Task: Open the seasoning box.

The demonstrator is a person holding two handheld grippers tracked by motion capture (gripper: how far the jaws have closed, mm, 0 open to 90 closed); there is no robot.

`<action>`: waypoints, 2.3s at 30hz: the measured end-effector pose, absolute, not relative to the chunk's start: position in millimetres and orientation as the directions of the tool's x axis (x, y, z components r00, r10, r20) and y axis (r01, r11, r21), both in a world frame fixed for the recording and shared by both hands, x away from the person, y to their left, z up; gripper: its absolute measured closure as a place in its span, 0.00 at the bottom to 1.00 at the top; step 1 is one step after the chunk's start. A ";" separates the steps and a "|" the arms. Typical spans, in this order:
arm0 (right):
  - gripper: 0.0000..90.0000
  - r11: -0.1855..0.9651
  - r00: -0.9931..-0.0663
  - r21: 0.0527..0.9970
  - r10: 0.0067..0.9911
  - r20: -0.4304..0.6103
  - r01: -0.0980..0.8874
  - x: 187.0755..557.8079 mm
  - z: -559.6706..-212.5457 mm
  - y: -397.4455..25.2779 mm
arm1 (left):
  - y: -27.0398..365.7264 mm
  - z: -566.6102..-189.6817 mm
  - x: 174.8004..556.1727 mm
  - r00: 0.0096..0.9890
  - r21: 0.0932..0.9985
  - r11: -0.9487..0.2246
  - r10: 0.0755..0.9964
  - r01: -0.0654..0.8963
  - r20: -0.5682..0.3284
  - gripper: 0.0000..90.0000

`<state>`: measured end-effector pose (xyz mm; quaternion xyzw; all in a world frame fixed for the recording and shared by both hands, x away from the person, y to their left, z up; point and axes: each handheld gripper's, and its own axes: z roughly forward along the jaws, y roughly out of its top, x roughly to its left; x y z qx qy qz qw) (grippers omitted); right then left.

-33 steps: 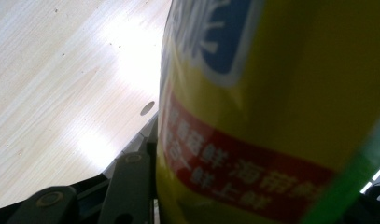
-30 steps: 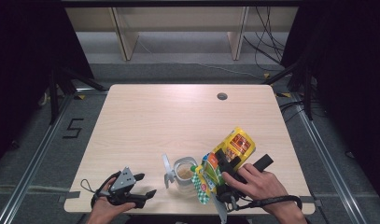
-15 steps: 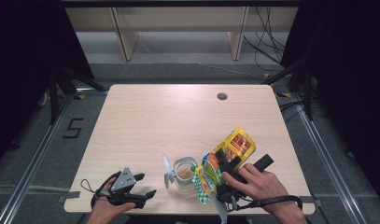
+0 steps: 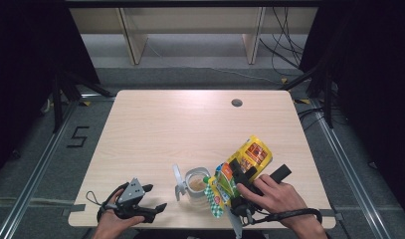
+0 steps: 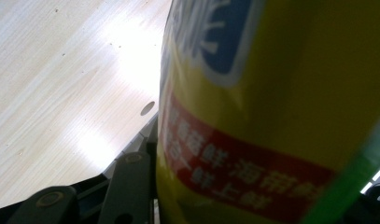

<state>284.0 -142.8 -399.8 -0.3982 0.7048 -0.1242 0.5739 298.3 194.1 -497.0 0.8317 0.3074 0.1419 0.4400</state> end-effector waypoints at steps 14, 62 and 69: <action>0.66 0.643 -0.011 -0.640 -0.709 -0.705 -0.420 283.3 -399.5 -142.2 | 192.5 -497.0 296.8 0.760 0.823 -0.397 0.646 0.407 -0.064 0.20; 0.66 0.644 -0.025 -0.647 -0.716 -0.698 -0.408 283.3 -399.7 -142.4 | 195.3 -495.7 299.2 0.777 0.812 -0.445 0.629 0.377 -0.016 0.20; 0.66 0.635 -0.025 -0.650 -0.723 -0.690 -0.417 283.6 -399.9 -141.8 | 192.7 -496.8 297.2 0.766 0.825 -0.402 0.641 0.397 -0.057 0.20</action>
